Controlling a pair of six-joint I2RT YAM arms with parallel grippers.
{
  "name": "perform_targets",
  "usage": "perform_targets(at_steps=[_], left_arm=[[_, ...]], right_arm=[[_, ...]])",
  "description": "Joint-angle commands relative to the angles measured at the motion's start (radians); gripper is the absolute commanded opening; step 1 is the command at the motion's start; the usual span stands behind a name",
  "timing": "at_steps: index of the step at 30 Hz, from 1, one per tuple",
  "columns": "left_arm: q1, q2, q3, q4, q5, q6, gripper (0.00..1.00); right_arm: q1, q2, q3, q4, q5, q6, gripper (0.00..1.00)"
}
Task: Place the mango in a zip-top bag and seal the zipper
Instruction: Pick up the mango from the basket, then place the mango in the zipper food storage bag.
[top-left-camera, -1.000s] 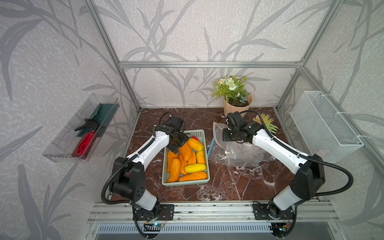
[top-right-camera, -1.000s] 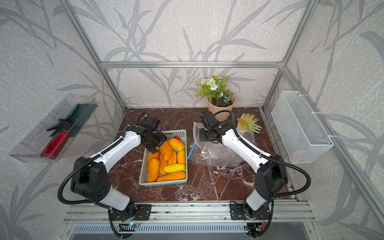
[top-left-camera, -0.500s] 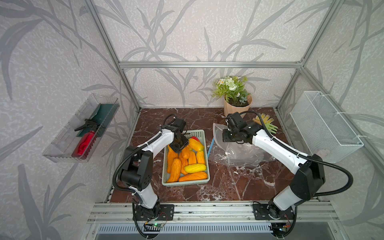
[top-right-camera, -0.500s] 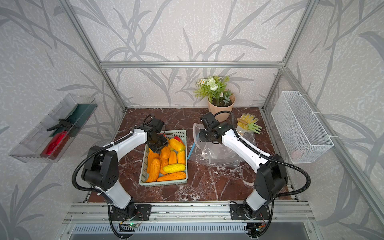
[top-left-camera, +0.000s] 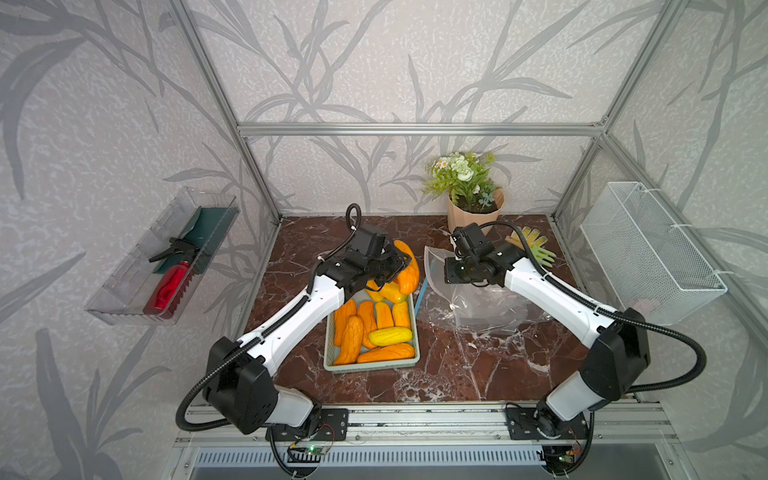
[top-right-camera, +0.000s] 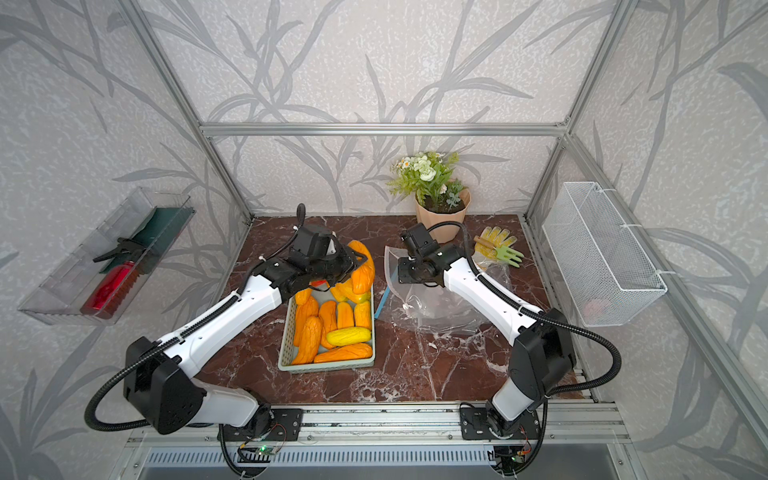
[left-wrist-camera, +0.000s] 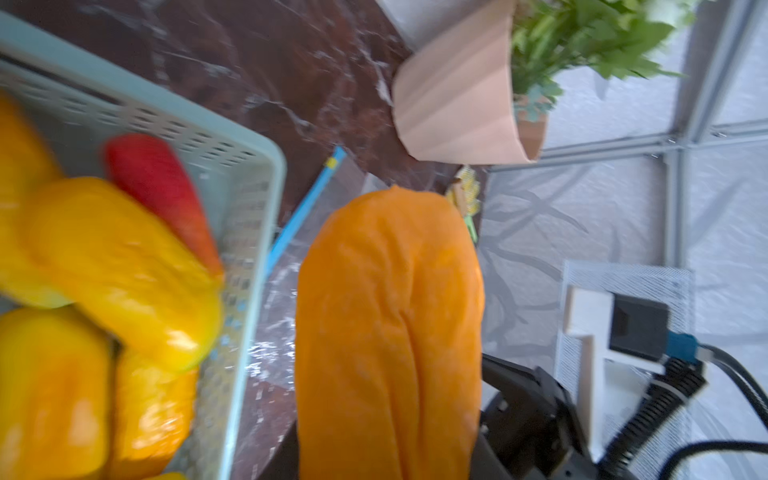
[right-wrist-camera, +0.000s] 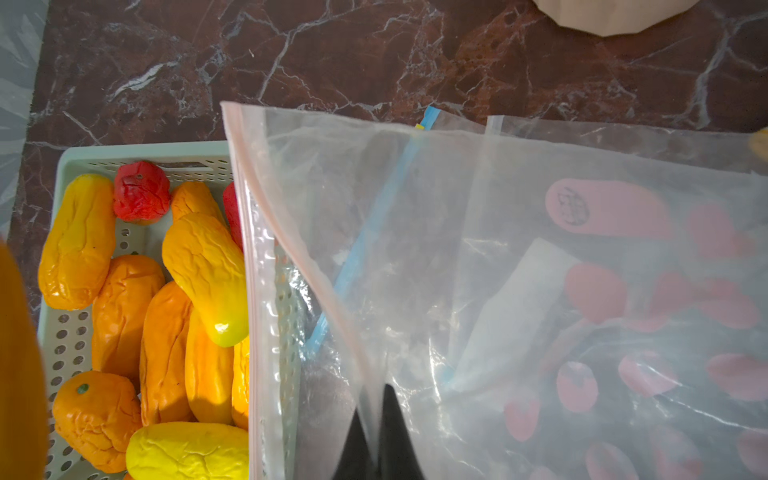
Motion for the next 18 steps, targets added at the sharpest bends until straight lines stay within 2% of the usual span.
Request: perform_targets(at_steps=[1,10,12,15,18], left_arm=[[-0.002,0.101,0.037,0.090,0.239,-0.013,0.16],[-0.001,0.194,0.136,-0.024,0.475,-0.022,0.15],[-0.001,0.243,0.189,-0.114,0.518,-0.002,0.15],[0.000,0.299,0.238,-0.218,0.546,0.010,0.15],[0.012,0.334,0.275,-0.302,0.501,0.023,0.14]], right_arm=[[-0.010,0.009,0.042,-0.008,-0.028,0.003,0.00],[-0.015,-0.010,0.012,0.042,-0.070,-0.013,0.00],[-0.015,-0.018,0.003,0.051,-0.074,-0.017,0.00],[-0.015,-0.029,-0.005,0.067,-0.087,-0.030,0.00],[-0.014,-0.039,-0.013,0.075,-0.104,-0.039,0.00]])
